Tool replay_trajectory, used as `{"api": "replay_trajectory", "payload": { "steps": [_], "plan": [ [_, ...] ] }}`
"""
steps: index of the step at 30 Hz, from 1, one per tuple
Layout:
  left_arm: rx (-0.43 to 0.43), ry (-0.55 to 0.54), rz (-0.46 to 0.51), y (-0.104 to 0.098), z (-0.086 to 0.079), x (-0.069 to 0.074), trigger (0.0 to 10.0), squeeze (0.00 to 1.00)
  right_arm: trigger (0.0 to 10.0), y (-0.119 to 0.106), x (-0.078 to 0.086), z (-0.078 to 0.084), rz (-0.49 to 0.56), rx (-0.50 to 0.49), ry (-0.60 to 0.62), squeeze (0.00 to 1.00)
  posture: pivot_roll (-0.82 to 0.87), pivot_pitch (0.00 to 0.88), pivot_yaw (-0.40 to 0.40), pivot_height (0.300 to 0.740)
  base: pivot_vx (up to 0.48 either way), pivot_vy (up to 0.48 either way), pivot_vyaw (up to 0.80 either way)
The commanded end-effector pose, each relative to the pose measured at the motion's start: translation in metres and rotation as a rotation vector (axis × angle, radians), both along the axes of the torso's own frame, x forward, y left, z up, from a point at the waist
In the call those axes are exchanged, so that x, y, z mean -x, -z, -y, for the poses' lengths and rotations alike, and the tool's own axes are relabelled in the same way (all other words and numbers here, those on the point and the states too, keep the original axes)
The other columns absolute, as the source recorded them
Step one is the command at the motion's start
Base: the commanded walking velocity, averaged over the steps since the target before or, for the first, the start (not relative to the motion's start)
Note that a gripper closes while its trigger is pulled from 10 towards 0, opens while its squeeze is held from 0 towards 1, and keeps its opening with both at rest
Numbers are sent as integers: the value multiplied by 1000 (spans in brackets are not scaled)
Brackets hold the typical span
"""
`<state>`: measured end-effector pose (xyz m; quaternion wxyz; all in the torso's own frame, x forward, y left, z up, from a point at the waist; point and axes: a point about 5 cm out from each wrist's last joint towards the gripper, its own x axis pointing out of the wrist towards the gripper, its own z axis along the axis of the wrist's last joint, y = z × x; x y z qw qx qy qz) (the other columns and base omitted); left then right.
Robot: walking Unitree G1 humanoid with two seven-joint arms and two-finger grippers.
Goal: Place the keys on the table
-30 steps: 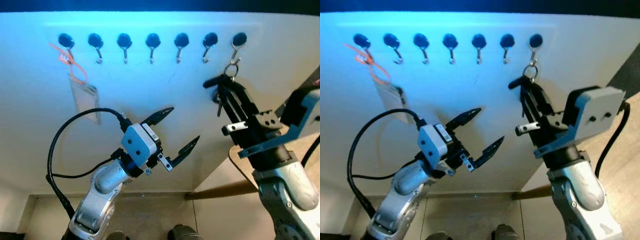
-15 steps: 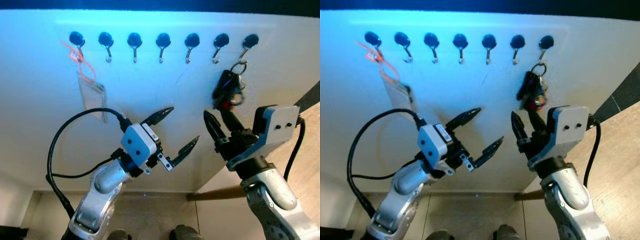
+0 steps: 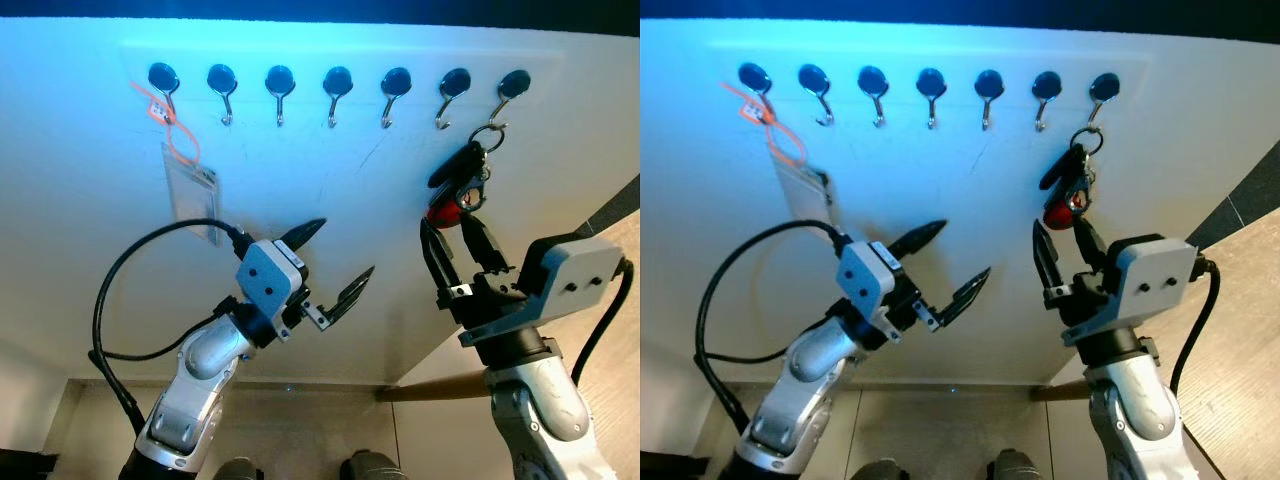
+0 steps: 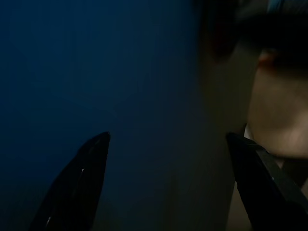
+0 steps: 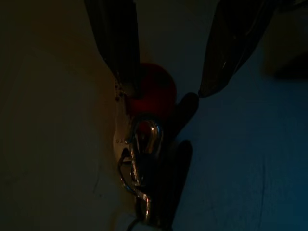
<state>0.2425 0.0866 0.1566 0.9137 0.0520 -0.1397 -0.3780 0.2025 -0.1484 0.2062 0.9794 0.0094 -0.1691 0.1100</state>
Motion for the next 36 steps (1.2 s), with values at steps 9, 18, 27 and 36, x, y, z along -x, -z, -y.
{"api": "replay_trajectory", "payload": {
  "steps": [9, 18, 27, 36],
  "plan": [
    [135, -308, -209, 25, -38, -19, 10000, 0, 10000, 20, -13, 5, -31, 101, 95, 0, -7, 104, -60, 740, 0, 0, 0],
    [181, -359, -218, 22, -46, -26, 10000, 0, 10000, 45, -7, 4, -80, 96, 143, 0, 8, 89, -61, 740, 0, 0, 0],
    [193, -347, -188, 15, -43, -29, 10000, 0, 10000, 15, -6, 7, 123, 110, 202, 0, 6, 88, -51, 740, 0, 0, 0],
    [301, -37, -88, -13, -25, 1, 10000, 0, 10000, -8, 0, 9, 249, 122, 225, 0, 1, 96, -58, 740, 0, 0, 0]
  ]
}}
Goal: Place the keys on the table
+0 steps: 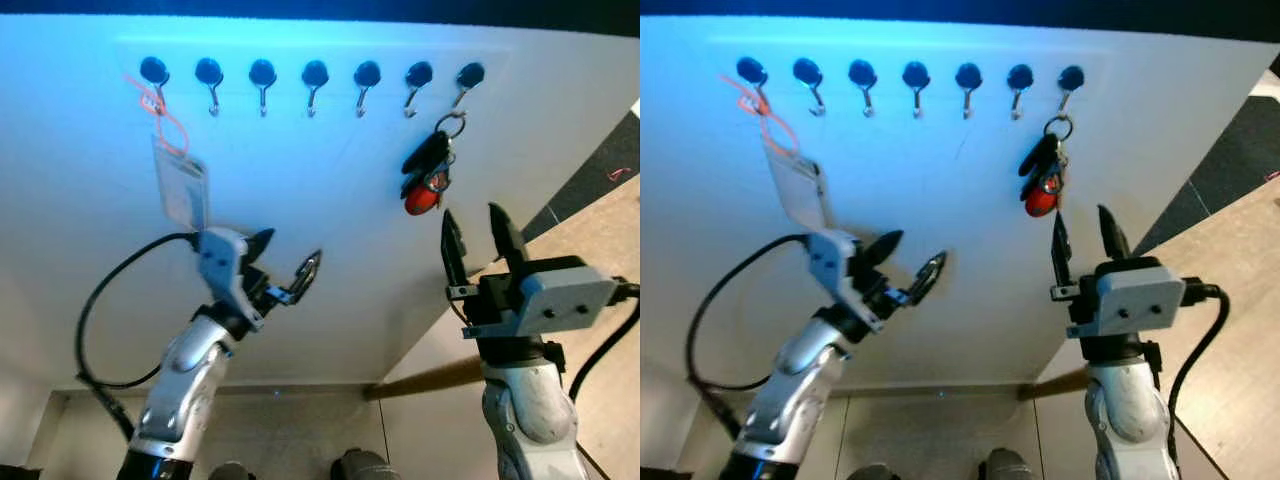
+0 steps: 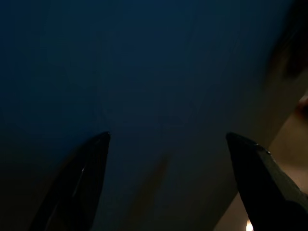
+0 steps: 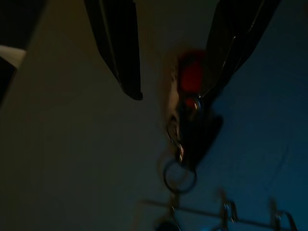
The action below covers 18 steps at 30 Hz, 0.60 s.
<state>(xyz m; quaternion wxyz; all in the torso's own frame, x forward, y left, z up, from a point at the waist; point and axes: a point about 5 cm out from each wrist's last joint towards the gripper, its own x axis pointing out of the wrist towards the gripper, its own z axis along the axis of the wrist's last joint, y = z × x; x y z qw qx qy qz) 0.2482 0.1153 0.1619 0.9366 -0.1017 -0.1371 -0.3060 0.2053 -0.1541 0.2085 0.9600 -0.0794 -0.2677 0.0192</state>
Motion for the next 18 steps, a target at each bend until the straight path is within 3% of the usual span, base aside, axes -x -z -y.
{"api": "replay_trajectory", "payload": {
  "steps": [1, 6, 10, 11, 16, 17, 18],
  "plan": [
    [-1, 76, 51, -10, 5, 9, 10000, 0, 10000, -7, 3, 3, 38, 3, 19, 0, 1, 96, -58, 740, 0, 0, 0],
    [10, 140, 121, -30, 17, 15, 10000, 0, 10000, -19, 3, 5, 93, 18, 28, 27, -4, 101, -53, 740, 0, 0, 0],
    [15, 155, 136, -35, 20, 16, 10000, 0, 10000, -22, 3, 5, 108, 20, 29, 27, -4, 101, -53, 740, 0, 0, 0],
    [8, 160, 141, -35, 21, 16, 10000, 0, 10000, -24, 4, 5, 117, 20, 31, 1000, -5, 101, -50, 740, 0, 0, 0],
    [-3, 153, 145, -37, 20, 15, 10000, 0, 10000, -28, 5, 7, 135, 21, 52, 1000, -6, 105, -48, 740, 0, 0, 0],
    [-3, 150, 142, -37, 20, 16, 10000, 0, 10000, -27, 5, 8, 131, 23, 64, 961, -5, 110, -47, 740, 0, 0, 0],
    [-4, 146, 141, -37, 19, 16, 10000, 0, 10000, -26, 5, 9, 125, 25, 72, 804, -5, 110, -47, 740, 0, 0, 0]
  ]
}}
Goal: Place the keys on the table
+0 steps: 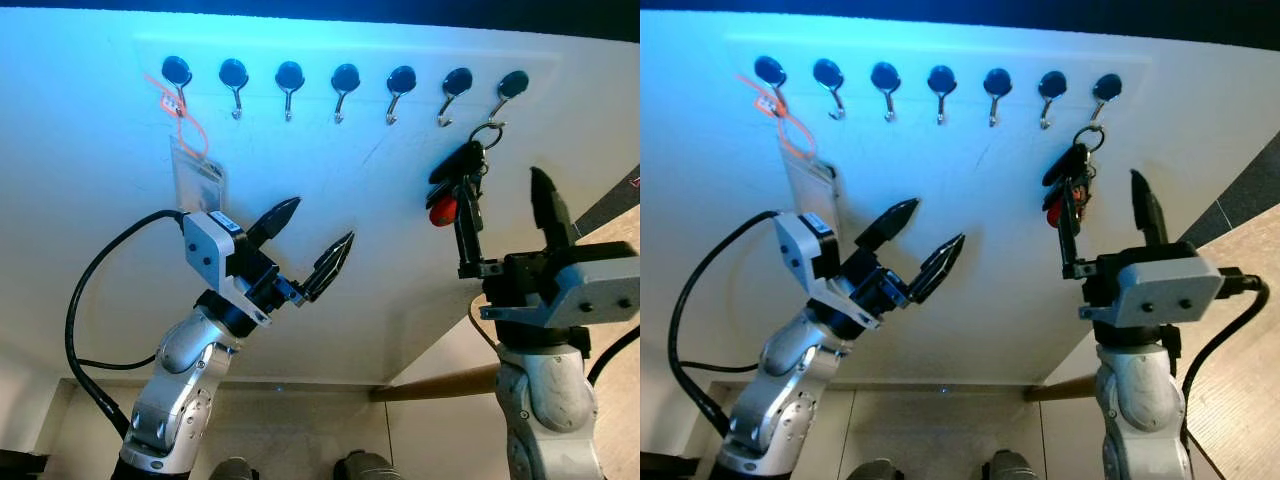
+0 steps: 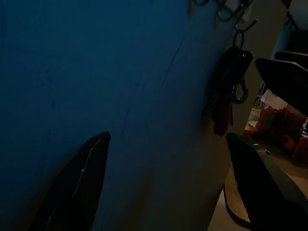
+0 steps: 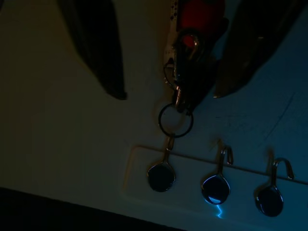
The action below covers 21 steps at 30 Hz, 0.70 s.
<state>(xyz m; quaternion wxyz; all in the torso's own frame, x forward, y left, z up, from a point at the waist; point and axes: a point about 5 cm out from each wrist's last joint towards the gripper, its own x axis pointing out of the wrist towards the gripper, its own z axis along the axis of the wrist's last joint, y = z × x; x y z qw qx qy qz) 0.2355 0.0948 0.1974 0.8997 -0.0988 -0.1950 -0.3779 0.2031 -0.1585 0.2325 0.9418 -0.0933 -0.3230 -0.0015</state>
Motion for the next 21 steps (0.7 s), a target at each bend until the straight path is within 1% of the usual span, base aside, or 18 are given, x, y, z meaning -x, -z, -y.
{"api": "replay_trajectory", "payload": {
  "steps": [1, 5, 9, 11, 12, 15, 20, 21],
  "plan": [
    [-22, -6, 5, -2, -2, 3, 10000, 0, 10000, 0, 2, 5, -6, 11, 37, 0, -6, 110, -46, 740, 0, 0, 0],
    [-23, -11, 4, -2, -3, 2, 10000, 0, 10000, 3, -1, 6, -15, 17, 27, 0, -6, 112, -43, 740, 0, 0, 0],
    [-20, -11, 3, -2, -1, 0, 10000, 0, 10000, 8, -9, 7, -32, 23, 3, 0, -6, 111, -34, 740, 0, 0, 0],
    [-20, -10, 3, -2, -1, 0, 10000, 0, 10000, 8, -10, 7, -33, 24, 0, 0, -6, 111, -34, 740, 0, 0, 0],
    [-20, -8, 1, -3, -1, 0, 10000, 0, 10000, 11, -14, 7, -53, 18, -14, 0, -7, 113, -29, 740, 0, 0, 0],
    [-21, -5, 2, -4, 0, 0, 10000, 0, 10000, 13, -18, 4, -73, -5, -62, 0, -8, 115, -25, 740, 0, 0, 0],
    [-22, -4, 3, -4, 0, 0, 10000, 0, 10000, 14, -20, 1, -81, -22, -109, 0, -8, 117, -25, 740, 0, 0, 0],
    [-22, -4, 3, -4, 0, 1, 10000, 0, 10000, 15, -19, -1, -85, -33, -133, 0, -8, 116, -29, 740, 0, 0, 0]
  ]
}}
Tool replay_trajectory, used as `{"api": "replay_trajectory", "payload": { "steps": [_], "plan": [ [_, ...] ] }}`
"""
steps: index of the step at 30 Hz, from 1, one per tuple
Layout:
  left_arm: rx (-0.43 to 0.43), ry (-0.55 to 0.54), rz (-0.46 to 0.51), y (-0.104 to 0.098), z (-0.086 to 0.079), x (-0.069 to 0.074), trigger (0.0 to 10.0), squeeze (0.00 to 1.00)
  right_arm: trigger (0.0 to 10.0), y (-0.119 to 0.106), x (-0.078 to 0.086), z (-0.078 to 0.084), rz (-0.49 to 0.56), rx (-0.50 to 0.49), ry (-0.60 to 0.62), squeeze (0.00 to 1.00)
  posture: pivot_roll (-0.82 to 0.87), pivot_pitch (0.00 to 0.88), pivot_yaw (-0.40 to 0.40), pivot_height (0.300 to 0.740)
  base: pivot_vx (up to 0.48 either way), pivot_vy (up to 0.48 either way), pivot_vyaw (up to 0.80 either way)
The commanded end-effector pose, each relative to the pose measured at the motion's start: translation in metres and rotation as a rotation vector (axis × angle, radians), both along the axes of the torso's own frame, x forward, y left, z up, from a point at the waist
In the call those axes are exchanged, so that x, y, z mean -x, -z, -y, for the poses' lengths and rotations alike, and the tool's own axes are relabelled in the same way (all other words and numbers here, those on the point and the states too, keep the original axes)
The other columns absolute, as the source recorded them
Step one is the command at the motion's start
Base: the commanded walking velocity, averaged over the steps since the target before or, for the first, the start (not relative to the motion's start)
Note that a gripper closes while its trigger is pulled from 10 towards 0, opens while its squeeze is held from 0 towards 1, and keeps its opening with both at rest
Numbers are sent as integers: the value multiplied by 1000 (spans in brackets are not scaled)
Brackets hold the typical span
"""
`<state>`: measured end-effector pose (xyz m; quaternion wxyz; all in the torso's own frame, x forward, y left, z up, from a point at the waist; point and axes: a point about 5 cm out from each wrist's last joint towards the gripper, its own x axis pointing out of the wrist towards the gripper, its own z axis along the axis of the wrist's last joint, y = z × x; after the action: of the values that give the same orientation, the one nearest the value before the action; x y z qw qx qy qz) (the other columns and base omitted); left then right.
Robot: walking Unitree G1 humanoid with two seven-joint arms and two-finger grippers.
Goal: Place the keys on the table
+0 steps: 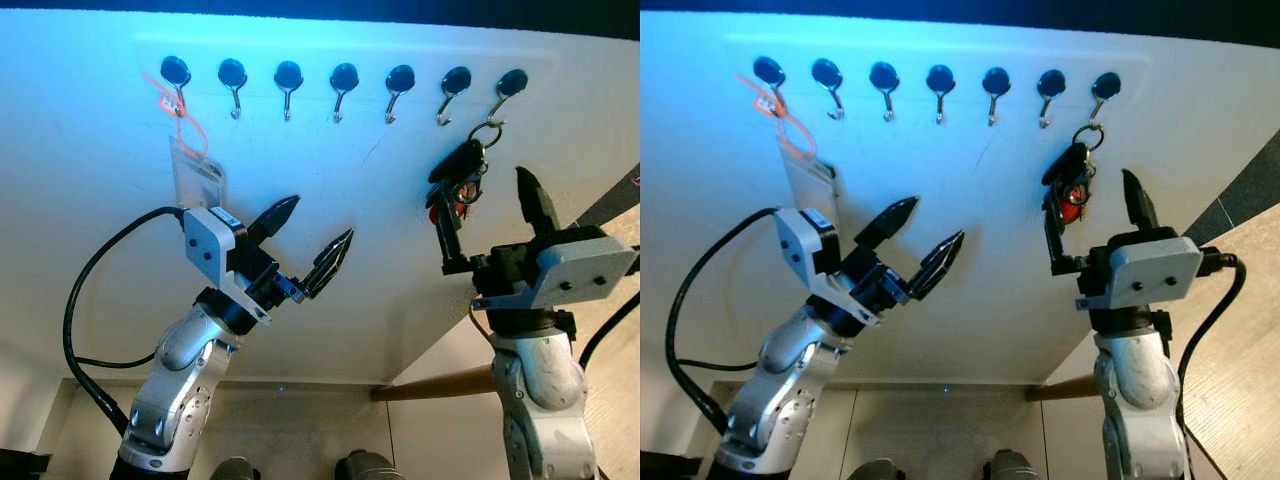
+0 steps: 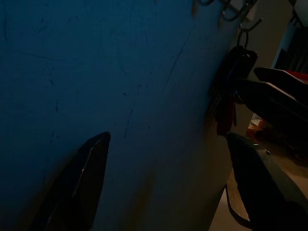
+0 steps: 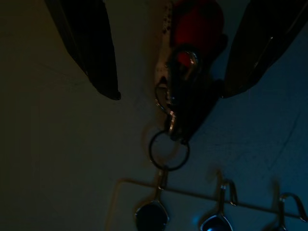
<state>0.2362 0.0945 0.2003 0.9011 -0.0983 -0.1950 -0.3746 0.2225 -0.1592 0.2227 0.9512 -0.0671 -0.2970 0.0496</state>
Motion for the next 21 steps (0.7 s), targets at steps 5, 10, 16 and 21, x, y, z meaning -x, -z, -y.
{"api": "replay_trajectory", "payload": {
  "steps": [5, 10, 16, 21],
  "plan": [
    [-21, 5, 2, 0, 1, 3, 10000, 0, 10000, 13, 3, -3, -51, -25, -37, 0, -7, 112, -30, 740, 0, 0, 0],
    [-20, 13, -1, 1, 3, 3, 10000, 0, 10000, 17, 4, -2, -58, -37, -45, 0, -9, 107, -30, 740, 0, 0, 0],
    [-15, 16, 2, 0, 4, 2, 10000, 0, 10000, 17, 4, 0, -26, -62, -51, 0, -8, 107, -31, 740, 0, 0, 0],
    [-14, 15, 5, -1, 4, 1, 10000, 0, 10000, 19, 2, 2, -12, -67, -56, 0, -5, 108, -31, 740, 0, 0, 0]
  ]
}}
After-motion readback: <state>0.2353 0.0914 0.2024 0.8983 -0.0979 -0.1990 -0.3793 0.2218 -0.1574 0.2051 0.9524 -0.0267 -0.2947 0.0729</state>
